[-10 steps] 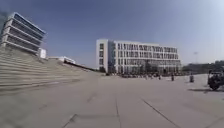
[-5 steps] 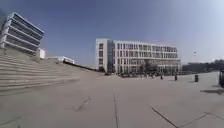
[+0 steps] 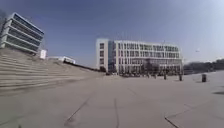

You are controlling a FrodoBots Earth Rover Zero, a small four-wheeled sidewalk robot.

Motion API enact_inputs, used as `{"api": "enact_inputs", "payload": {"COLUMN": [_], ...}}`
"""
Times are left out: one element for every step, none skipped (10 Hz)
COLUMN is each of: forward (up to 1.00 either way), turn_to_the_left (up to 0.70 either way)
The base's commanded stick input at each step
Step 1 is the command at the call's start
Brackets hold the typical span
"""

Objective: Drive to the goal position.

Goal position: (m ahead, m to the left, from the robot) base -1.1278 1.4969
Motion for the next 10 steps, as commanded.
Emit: {"api": "enact_inputs", "payload": {"forward": [1.0,0.74,0.36,0.19,0.1,0.07,0.06,0.05,0.05,0.05], "turn_to_the_left": [0.09,0.19,0.31,0.27,0.18,0.14,0.12,0.1,0.1,0.1]}}
